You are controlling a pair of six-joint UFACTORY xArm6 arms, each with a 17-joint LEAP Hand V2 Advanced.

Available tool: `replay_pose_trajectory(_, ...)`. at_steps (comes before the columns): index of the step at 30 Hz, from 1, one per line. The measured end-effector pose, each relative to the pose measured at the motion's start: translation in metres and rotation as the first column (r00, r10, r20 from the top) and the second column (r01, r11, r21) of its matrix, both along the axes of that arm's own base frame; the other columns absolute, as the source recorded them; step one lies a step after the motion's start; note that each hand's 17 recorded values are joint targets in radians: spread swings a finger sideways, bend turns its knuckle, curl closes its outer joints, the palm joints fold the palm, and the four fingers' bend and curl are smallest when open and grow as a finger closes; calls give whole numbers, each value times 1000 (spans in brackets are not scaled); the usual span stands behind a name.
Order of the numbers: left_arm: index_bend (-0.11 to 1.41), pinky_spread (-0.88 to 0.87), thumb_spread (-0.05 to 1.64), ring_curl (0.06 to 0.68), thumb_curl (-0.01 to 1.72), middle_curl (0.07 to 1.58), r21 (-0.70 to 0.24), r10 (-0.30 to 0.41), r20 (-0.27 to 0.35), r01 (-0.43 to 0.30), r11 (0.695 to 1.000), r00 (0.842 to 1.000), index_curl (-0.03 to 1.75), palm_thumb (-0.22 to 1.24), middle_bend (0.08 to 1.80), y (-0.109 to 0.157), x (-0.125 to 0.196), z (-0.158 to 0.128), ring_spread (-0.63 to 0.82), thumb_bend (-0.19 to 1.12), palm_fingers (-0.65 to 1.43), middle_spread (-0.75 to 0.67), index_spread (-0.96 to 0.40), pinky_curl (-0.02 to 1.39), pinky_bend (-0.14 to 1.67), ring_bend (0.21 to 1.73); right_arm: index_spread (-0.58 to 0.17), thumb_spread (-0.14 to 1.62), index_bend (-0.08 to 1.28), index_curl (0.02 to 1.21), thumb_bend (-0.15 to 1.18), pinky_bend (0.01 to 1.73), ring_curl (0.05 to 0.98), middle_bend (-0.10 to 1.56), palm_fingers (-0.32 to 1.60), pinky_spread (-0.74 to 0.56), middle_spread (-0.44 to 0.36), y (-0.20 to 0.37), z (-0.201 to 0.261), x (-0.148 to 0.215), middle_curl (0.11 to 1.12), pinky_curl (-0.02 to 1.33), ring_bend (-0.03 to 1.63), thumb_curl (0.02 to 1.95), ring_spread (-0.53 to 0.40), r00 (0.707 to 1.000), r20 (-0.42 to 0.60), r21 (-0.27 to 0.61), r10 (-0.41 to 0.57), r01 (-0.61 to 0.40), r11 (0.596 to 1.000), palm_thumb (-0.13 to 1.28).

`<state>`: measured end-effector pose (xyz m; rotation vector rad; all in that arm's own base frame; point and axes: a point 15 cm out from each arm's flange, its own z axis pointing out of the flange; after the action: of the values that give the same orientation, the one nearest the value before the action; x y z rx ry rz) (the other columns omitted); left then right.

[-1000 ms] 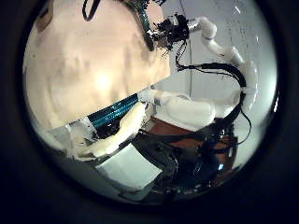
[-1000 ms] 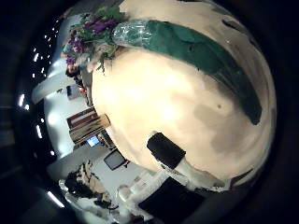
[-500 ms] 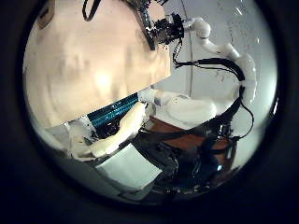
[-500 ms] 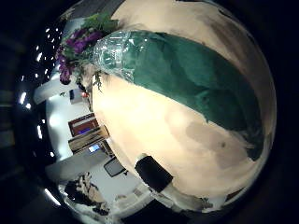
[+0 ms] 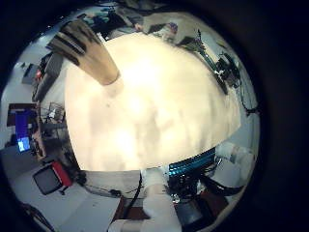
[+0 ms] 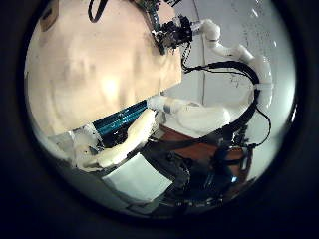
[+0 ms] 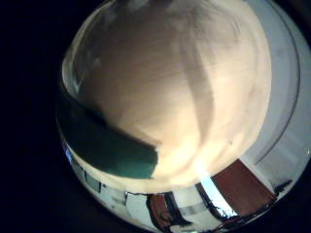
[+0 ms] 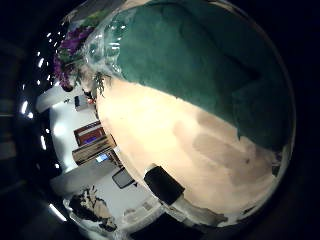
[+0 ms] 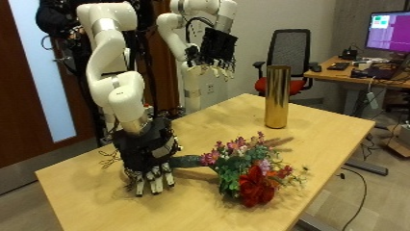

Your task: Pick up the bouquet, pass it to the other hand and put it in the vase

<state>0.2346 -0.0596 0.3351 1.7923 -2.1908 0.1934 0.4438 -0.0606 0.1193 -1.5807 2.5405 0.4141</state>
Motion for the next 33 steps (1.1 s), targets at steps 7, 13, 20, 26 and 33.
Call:
replay_pose_trajectory(7,266,542,933,202,322,304,5,4,-3,-4,1000,1000,454,453,196,1,0,0,583,-29,180,463,212,198,167,419,-64,1078,132,231,-19,389,235,272,100,304,249,4,-8,5,337,292,532,316,215,1000,9,-12,12,-12,1000,350)
replay_pose_trajectory(13,266,543,933,202,320,304,4,6,2,-6,1000,1000,455,454,196,1,1,1,583,-29,180,471,212,199,167,420,-47,1059,136,218,-14,429,258,352,246,292,230,8,-7,4,358,299,648,335,165,1000,2,-10,22,-22,1000,434)
replay_pose_trajectory(20,267,543,933,203,319,305,2,6,3,-6,1000,1000,456,454,195,1,1,1,583,-29,178,472,212,198,165,421,-46,1035,151,229,-13,448,273,451,359,212,180,16,-6,-1,385,291,750,356,98,999,-22,2,42,-42,999,524)
replay_pose_trajectory(26,269,543,933,202,319,308,3,9,6,-9,1000,1000,458,454,197,1,3,2,584,-29,179,475,212,195,165,420,-117,999,182,268,-11,608,323,575,746,-99,9,19,0,-2,440,296,934,408,-109,998,-23,7,55,-55,998,708)
replay_pose_trajectory(33,277,543,933,200,319,311,2,13,12,-13,1000,1000,459,454,197,1,6,3,586,-29,182,477,205,191,165,421,-305,858,316,394,-28,948,404,722,1255,-559,-210,14,15,5,547,381,1044,492,-269,999,22,4,46,-46,999,832)
